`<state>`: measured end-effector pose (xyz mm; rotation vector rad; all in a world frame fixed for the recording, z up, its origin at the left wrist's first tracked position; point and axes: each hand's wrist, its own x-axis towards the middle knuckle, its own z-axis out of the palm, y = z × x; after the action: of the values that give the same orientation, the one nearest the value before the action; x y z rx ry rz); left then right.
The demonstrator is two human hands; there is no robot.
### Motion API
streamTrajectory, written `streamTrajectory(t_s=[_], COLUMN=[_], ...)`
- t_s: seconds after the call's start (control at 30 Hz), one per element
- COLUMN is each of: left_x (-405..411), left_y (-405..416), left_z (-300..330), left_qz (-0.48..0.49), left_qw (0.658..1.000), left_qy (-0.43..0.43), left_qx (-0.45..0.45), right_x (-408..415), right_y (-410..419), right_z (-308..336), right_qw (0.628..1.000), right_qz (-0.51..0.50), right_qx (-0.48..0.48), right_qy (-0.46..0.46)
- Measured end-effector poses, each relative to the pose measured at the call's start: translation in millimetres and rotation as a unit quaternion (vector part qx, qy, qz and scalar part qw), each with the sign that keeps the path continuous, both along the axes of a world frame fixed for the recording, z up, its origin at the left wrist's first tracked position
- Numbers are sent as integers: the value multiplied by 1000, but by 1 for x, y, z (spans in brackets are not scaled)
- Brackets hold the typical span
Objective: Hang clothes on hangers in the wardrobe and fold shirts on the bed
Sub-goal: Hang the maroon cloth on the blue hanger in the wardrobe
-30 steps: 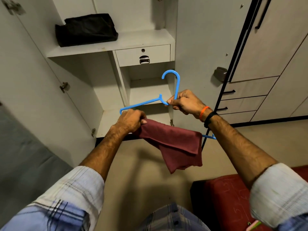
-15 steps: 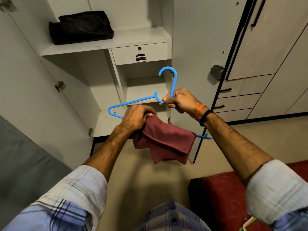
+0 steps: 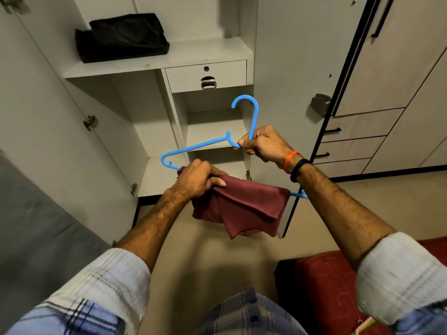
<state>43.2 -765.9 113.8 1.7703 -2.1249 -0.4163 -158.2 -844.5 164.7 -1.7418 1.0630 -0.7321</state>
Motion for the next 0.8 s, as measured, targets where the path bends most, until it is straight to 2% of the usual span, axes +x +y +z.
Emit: streamTrajectory(t_s=[0.07, 0.13, 0.23, 0.3, 0.37, 0.53, 0.67, 0.73, 0.8], left_x=[-1, -4, -10, -10, -8, -10, -8, -7, -8], left_y=[3, 4, 5, 6, 3, -13, -21, -22, -21], left_z=[-7, -15, -17, -14, -10, 0, 10, 10, 8], left_qz=[7, -19, -65, -80, -68, 1, -25, -24, -1], left_qw=[990, 960, 924, 926, 945, 983, 994, 995, 999], left_qy=[-22, -36, -98, -141, -154, -115, -104, -77, -49], left_qx=[-136, -276, -364, -342, -281, -140, 36, 49, 9], right_x=[0, -1, -4, -5, -4, 2, 2, 2, 2], right_y=[-3, -6, -9, -11, -12, -10, -9, -8, -8], right_z=[1, 2, 3, 4, 3, -1, 2, 1, 2], right_qw=[1000, 999, 998, 998, 999, 1000, 1000, 1000, 1000], right_qz=[-18, -28, -38, -39, -36, -15, 1, 3, -2], right_qx=[-4, -2, 1, -1, 0, 8, -2, -17, -30], right_qy=[-9, -29, -49, -42, -34, -19, -13, 1, 5])
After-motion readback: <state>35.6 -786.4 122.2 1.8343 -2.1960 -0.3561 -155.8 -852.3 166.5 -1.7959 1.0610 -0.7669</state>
